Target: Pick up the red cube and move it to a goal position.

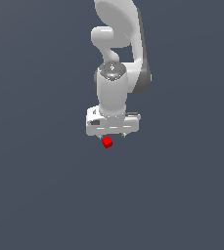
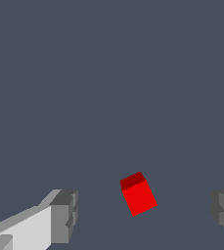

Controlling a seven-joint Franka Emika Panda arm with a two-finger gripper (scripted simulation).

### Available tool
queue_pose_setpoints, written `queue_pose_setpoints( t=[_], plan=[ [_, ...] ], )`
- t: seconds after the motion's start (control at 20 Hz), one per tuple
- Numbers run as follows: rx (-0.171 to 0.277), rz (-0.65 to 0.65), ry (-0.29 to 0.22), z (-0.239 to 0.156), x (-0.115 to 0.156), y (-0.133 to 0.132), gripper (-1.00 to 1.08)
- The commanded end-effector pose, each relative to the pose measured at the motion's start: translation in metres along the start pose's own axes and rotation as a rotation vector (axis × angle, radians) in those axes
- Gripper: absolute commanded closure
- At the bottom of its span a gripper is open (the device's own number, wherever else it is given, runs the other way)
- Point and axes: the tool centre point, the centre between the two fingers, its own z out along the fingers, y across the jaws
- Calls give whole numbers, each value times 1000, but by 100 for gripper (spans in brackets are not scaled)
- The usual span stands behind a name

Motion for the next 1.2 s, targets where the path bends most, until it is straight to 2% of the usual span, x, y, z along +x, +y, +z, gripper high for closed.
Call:
queue_pose_setpoints(
  t=[0.0,0.7,1.15],
  plan=[
    [1,-33,-4,11,-6,1,-92],
    [9,-322,-33,104,-50,12,-92],
    [10,-416,-43,135,-62,20,-92]
  ],
)
